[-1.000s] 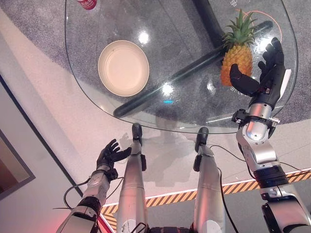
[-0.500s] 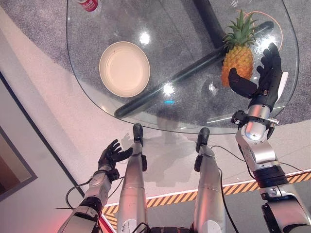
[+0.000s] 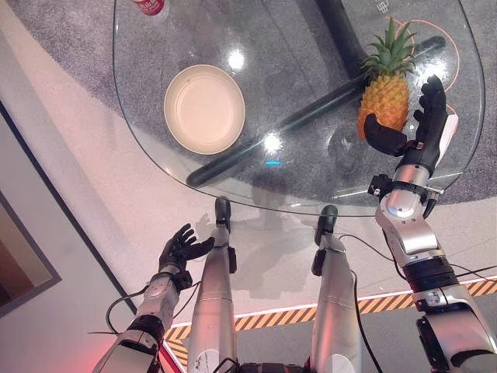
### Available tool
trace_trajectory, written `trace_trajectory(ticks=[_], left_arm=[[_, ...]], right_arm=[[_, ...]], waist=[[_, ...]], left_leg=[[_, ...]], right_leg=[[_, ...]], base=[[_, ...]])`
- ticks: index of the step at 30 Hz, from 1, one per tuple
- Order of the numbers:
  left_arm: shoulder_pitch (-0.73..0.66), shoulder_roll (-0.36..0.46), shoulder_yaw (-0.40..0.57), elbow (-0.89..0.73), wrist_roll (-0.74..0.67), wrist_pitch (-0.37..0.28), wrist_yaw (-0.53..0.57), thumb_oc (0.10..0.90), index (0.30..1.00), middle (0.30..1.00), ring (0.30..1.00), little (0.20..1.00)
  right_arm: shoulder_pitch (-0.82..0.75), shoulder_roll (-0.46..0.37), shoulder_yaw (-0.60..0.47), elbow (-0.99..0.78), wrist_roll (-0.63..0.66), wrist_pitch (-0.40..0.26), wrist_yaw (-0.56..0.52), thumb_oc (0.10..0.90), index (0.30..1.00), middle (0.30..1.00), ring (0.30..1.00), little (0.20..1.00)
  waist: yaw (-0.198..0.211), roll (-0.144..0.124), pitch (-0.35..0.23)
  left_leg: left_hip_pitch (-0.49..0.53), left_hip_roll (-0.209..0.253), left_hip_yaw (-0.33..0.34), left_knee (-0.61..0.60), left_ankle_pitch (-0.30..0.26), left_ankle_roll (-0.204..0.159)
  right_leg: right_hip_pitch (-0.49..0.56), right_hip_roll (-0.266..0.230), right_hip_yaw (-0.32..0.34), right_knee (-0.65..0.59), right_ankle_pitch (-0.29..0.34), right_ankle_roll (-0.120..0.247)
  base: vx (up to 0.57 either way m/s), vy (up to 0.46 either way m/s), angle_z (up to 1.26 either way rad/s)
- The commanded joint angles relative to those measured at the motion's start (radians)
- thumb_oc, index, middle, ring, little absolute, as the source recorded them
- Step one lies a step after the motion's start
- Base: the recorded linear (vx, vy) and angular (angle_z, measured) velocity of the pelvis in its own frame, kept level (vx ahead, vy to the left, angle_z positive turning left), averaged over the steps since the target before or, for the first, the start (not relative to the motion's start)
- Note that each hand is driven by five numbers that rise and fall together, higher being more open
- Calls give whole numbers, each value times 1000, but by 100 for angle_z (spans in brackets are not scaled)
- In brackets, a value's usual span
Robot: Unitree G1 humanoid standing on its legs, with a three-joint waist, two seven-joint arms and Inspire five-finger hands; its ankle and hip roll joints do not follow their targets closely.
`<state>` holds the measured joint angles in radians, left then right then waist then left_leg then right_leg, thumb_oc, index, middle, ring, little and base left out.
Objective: Pick up the fruit to the plate
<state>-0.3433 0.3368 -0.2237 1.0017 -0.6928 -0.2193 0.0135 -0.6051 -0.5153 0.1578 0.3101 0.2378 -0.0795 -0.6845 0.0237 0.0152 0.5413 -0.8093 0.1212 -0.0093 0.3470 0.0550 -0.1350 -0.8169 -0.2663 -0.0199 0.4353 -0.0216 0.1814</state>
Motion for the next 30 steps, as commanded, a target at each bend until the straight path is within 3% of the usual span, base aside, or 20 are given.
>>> trace_trajectory(ticks=[1,10,30], left_arm=[[79,20,4,16,-16,-14,16,800,900,900,900,900],[71,20,-4,15,-16,-9,16,800,900,900,900,900],[58,19,-24,26,-19,-17,9,800,900,900,900,900]], right_arm=[[-34,-95,-19,-40,-24,-34,-67,800,900,900,900,900],[-62,-92,-6,-4,-4,-16,-69,800,900,900,900,900],[-110,-73,30,161,169,60,-10,800,900,900,900,900]], waist=[[-5,19,-21],[0,23,-21],[14,28,-21]], left_leg=[[-8,-16,-12,89,-69,85],[-9,-17,-14,89,-69,85],[-5,-17,-11,74,-62,83]], right_leg=[[-5,3,-59,-32,67,-71],[-7,2,-61,-31,67,-71],[-5,2,-71,-36,68,-78]], base=[[0,0,0],[0,0,0],[-1,0,0]])
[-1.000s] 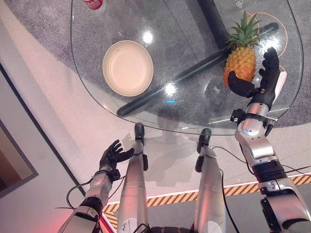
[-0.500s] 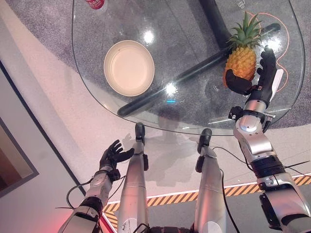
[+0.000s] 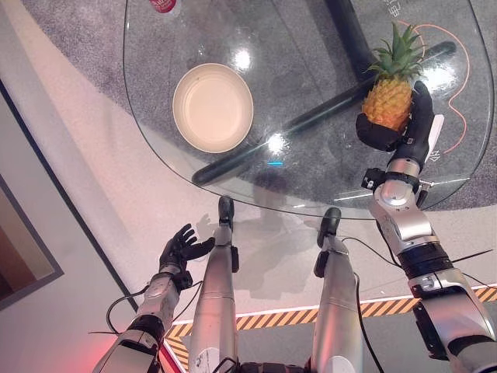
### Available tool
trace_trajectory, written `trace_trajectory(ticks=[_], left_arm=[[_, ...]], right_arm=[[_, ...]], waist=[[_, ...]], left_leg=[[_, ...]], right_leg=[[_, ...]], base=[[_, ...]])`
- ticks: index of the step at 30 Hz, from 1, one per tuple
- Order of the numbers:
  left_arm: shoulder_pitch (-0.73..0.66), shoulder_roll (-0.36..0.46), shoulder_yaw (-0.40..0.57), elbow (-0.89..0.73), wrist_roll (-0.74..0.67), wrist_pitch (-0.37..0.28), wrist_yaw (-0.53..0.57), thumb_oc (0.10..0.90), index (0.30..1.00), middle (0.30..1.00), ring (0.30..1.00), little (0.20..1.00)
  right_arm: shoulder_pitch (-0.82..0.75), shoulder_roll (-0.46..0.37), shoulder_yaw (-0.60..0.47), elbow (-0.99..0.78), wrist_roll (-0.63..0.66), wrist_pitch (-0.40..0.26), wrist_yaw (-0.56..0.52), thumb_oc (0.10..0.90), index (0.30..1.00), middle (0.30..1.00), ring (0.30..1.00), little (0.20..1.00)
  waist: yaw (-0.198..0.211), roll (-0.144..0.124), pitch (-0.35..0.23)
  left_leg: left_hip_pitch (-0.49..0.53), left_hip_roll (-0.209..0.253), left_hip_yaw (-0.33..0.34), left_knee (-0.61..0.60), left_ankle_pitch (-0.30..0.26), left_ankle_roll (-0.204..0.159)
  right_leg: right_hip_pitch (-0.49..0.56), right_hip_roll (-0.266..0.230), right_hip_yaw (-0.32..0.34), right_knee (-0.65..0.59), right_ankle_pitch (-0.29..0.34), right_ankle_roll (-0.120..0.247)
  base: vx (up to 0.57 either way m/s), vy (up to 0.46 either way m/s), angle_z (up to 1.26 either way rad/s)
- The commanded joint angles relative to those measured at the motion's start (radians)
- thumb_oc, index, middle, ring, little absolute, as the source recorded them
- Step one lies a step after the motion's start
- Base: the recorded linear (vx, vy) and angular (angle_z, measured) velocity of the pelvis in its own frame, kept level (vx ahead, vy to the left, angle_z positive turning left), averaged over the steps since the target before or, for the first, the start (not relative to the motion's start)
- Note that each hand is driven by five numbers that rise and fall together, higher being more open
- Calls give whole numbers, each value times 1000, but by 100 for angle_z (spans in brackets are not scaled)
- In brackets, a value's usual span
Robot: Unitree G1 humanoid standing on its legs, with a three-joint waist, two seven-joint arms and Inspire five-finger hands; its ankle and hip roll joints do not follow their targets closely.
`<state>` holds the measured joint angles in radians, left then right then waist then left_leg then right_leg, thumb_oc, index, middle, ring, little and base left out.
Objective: Pick up the fruit to the plate
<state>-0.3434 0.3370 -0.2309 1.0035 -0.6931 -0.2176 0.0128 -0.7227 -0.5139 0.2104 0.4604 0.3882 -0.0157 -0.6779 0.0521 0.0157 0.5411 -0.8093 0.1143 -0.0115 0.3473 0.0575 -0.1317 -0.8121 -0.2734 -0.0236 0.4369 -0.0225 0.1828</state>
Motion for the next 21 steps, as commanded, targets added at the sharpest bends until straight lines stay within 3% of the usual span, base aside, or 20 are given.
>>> trace_trajectory(ticks=[1,7,8,9,10,21], left_arm=[[58,18,-17,24,-19,-19,10,800,900,900,900,900],[56,22,-15,15,-17,-12,14,800,900,900,900,900],[55,22,-15,14,-16,-10,15,800,900,900,900,900],[55,21,-16,13,-17,-11,16,800,900,900,900,900],[53,24,-17,9,-15,-8,17,800,900,900,900,900],[55,21,-12,7,-35,-30,37,800,900,900,900,900]], right_arm=[[6,-74,-23,13,20,-2,-16,800,900,900,900,900],[-6,-76,-23,52,53,26,0,800,900,900,900,900],[-7,-76,-21,59,59,28,4,729,839,839,839,829],[-8,-76,-20,66,63,30,8,517,658,658,658,617],[-10,-75,-17,70,66,31,12,100,300,300,300,200],[-10,-76,-17,64,56,11,13,100,300,300,300,200]], waist=[[-14,28,-21],[-10,28,-21],[-10,28,-21],[-9,28,-21],[-9,28,-21],[-9,26,-21]], left_leg=[[-5,-11,-9,73,-64,80],[-5,-11,-9,70,-61,80],[-6,-12,-9,71,-61,80],[-7,-12,-10,72,-61,80],[-9,-13,-10,72,-62,80],[-8,-13,-11,70,-61,81]], right_leg=[[-11,10,-67,-37,69,-79],[-9,11,-70,-40,70,-80],[-9,11,-70,-40,70,-80],[-10,11,-71,-40,71,-80],[-13,12,-70,-40,72,-80],[-14,15,-70,-36,70,-81]], base=[[0,0,0],[0,0,0],[0,0,0],[0,0,0],[0,0,0],[0,0,0]])
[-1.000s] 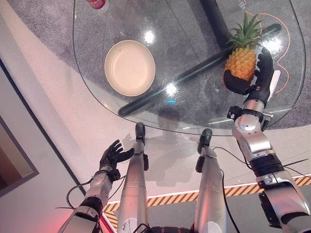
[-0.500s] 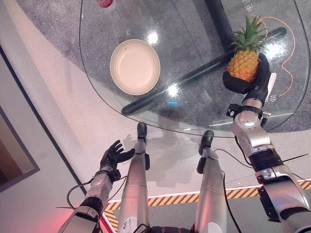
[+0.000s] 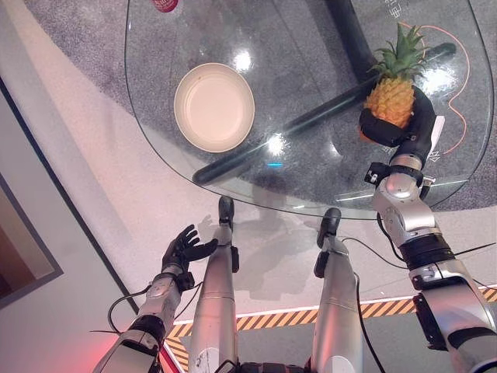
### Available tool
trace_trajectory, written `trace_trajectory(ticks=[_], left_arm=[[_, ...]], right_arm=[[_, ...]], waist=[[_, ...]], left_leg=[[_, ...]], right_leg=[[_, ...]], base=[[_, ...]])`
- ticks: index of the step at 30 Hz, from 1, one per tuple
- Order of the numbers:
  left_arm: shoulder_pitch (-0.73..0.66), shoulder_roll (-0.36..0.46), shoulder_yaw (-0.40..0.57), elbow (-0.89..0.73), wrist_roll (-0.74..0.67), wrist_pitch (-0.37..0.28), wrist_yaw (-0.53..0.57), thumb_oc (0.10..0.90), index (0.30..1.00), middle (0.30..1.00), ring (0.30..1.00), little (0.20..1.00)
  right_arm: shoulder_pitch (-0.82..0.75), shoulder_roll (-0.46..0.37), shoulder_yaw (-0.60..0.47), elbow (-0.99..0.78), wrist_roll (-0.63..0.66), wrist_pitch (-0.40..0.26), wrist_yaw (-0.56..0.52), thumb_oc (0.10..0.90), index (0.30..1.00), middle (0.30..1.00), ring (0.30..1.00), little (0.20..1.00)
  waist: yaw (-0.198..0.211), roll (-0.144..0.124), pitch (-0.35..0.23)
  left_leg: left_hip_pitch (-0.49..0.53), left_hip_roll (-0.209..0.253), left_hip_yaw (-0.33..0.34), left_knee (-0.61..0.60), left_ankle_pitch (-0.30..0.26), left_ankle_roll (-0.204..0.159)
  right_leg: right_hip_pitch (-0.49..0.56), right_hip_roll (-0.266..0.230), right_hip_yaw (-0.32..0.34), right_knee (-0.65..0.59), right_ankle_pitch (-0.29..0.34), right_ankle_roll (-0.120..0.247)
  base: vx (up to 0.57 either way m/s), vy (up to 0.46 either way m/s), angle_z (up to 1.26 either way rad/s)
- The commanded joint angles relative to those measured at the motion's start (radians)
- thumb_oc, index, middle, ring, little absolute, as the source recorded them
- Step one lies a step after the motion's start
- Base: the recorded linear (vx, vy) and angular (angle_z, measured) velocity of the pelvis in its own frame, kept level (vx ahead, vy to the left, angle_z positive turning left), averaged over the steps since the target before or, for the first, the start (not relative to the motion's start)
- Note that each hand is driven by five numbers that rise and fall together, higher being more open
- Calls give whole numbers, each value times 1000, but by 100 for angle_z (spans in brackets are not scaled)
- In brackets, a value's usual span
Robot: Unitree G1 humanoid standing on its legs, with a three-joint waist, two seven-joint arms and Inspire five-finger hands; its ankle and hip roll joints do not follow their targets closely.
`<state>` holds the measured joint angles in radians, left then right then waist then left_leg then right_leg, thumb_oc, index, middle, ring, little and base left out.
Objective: Pick up the fruit to the plate
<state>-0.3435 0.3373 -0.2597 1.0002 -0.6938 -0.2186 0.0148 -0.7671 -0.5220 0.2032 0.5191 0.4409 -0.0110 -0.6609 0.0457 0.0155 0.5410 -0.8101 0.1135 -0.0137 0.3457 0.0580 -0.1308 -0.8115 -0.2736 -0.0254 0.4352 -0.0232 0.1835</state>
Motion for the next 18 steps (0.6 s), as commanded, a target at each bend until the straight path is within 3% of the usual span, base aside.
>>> trace_trajectory(ticks=[1,5,10,18], left_arm=[[56,20,21,7,-42,-34,44,800,900,900,900,900],[54,22,37,5,-71,-48,59,800,900,900,900,900],[51,24,100,-24,-207,-104,96,800,900,900,900,900],[-15,61,225,-129,-279,-225,290,800,900,900,900,900]], right_arm=[[37,-65,-10,0,1,6,-7,100,300,300,300,200],[35,-68,-13,-5,-8,7,-10,100,300,300,300,200],[45,-67,-17,-19,-30,-6,-27,100,300,300,300,200],[73,-50,-30,-88,-120,-32,-84,100,300,300,300,200]], waist=[[-3,26,-21],[-3,27,-21],[-1,26,-21],[-1,17,-21]], left_leg=[[-6,-12,-9,72,-62,79],[-9,-13,-10,74,-62,79],[-5,-14,-14,71,-62,78],[-7,-19,-26,66,-60,76]], right_leg=[[-13,16,-67,-34,70,-82],[-15,16,-66,-33,69,-82],[-12,15,-66,-32,64,-83],[-16,15,-64,-31,59,-79]], base=[[0,0,0],[0,0,0],[0,0,0],[-5,-8,0]])
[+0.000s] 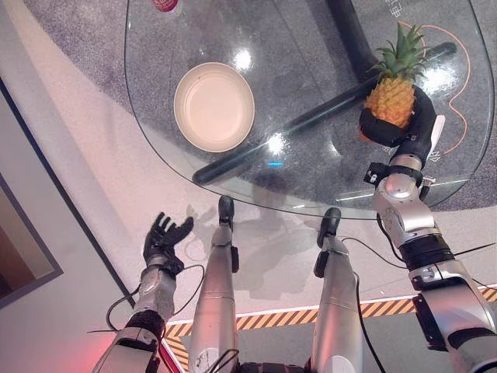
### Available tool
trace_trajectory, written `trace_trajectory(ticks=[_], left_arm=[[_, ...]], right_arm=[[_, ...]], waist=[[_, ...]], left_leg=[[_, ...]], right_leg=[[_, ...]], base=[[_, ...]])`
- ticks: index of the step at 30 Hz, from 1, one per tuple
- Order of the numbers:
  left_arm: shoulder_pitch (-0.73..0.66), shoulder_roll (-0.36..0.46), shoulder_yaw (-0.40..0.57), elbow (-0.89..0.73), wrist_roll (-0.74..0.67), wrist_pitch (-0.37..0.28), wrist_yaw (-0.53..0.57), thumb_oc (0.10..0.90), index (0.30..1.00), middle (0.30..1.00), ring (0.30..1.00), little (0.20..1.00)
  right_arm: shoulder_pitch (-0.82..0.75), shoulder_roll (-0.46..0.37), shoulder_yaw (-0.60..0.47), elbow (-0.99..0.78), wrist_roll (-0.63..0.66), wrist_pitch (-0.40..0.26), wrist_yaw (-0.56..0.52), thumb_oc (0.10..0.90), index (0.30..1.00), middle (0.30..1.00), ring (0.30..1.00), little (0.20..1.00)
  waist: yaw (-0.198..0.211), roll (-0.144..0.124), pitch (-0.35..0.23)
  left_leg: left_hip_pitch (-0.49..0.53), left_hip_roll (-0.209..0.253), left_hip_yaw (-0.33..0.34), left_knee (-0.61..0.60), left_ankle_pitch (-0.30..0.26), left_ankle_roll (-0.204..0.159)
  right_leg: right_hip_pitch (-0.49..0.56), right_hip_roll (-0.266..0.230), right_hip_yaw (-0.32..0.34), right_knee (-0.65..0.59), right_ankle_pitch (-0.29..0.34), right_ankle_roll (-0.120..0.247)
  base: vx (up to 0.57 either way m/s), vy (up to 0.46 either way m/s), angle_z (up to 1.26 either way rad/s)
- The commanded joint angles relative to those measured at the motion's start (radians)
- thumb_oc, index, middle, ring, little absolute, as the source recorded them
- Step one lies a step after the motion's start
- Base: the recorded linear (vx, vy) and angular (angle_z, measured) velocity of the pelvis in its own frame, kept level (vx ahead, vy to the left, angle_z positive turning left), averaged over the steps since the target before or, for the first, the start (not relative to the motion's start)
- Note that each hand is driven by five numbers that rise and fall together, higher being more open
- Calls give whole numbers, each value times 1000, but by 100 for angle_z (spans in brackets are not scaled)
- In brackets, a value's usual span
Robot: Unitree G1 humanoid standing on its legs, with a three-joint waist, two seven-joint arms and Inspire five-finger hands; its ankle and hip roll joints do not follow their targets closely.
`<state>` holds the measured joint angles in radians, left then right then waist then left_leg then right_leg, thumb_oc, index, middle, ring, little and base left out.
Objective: Pick up the fruit to the plate
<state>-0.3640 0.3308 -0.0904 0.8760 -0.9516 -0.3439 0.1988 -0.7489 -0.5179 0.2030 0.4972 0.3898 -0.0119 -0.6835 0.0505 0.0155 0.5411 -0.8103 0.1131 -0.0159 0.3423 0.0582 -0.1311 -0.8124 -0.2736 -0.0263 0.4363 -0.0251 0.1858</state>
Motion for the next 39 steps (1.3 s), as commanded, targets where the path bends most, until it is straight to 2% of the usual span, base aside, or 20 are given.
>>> trace_trajectory(ticks=[1,11,17,27,34,39], left_arm=[[-2,74,65,-13,-23,-109,121,800,900,900,900,900],[-99,136,127,-148,67,-283,290,800,900,900,900,900],[-133,135,135,-339,225,-326,399,800,900,900,900,900],[-173,116,123,-479,317,-354,337,800,900,900,900,900],[-194,99,96,-586,303,-337,201,800,900,900,900,900],[-218,88,57,-646,294,-301,119,800,900,900,900,900]], right_arm=[[56,-54,-30,-75,-76,-31,-65,100,300,300,300,200],[76,-43,-23,-173,-190,-61,-115,100,300,300,300,200],[105,-33,-45,-254,-306,-44,-114,100,300,300,300,200],[102,-29,-39,-301,-411,-53,-88,100,300,300,300,200],[107,-16,-44,-356,-486,-89,-71,100,300,300,300,200],[88,-10,-33,-394,-517,-91,-35,100,300,300,300,200]], waist=[[-6,16,-21],[-11,-1,-21],[-8,-13,-21],[-9,-14,-21],[-14,-12,-21],[-19,-10,-21]], left_leg=[[-7,-19,-24,68,-60,75],[0,-18,-29,52,-55,69],[3,-15,-33,44,-57,70],[3,-15,-32,44,-61,70],[14,-18,-29,38,-63,71],[15,-21,-26,42,-65,72]], right_leg=[[-15,16,-64,-34,62,-81],[-4,22,-66,-52,64,-80],[8,21,-75,-63,68,-73],[13,17,-77,-68,70,-70],[24,11,-74,-74,72,-65],[23,11,-68,-71,75,-62]], base=[[-22,-34,3],[-12,-7,3],[-17,-45,1],[-1,-4,0],[0,0,0],[0,0,0]])
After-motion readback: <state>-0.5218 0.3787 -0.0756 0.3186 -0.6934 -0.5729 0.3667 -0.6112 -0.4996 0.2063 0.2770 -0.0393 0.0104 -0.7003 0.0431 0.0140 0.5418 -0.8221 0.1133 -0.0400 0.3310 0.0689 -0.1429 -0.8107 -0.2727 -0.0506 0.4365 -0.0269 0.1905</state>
